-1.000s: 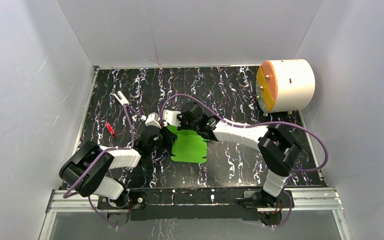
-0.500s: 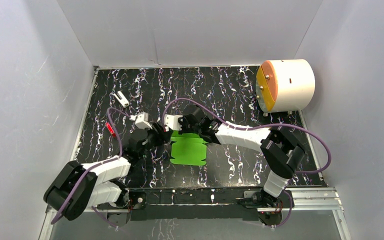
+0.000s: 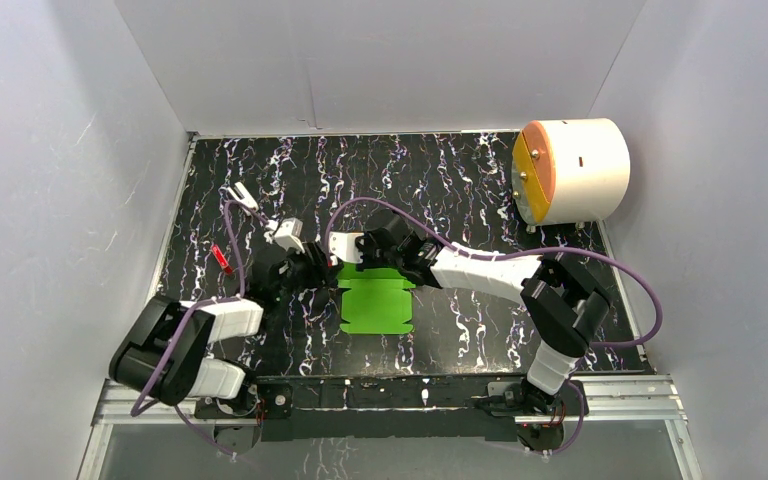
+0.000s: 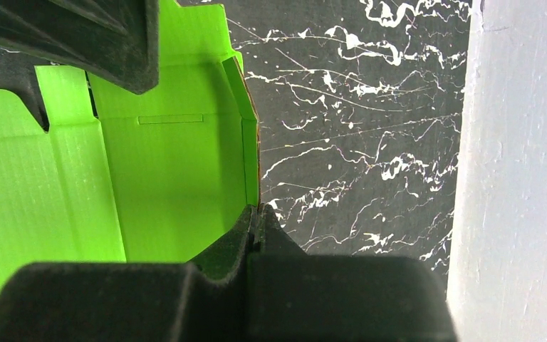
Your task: Fold the paper box
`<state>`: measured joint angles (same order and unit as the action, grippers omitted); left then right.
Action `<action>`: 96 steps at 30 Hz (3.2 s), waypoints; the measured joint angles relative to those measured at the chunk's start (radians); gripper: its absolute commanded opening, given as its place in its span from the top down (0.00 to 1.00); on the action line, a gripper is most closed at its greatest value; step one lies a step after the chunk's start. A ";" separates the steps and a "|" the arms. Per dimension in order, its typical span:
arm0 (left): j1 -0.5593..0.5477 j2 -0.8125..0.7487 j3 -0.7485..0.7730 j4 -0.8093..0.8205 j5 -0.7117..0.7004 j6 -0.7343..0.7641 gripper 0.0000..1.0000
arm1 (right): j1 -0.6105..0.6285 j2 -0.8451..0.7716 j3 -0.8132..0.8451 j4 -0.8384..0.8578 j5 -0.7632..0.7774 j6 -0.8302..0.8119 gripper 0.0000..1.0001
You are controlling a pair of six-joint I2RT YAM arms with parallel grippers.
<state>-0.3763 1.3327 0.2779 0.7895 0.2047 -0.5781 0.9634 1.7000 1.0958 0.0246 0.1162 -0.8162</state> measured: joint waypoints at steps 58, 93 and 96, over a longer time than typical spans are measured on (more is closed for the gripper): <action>-0.029 0.044 0.000 -0.012 0.002 -0.032 0.98 | -0.365 -0.357 -0.307 0.089 -0.141 0.912 0.15; -0.034 0.010 0.002 -0.025 -0.002 -0.111 0.99 | -0.362 -0.063 -0.443 0.376 -0.389 1.325 0.84; -0.063 -0.014 0.018 -0.076 -0.048 -0.111 0.98 | -0.323 -0.063 -0.387 0.271 -0.301 1.318 0.84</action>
<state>-0.4397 1.3182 0.2955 0.7136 0.1566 -0.6888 0.6403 1.6367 0.7086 0.2955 -0.1844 0.5014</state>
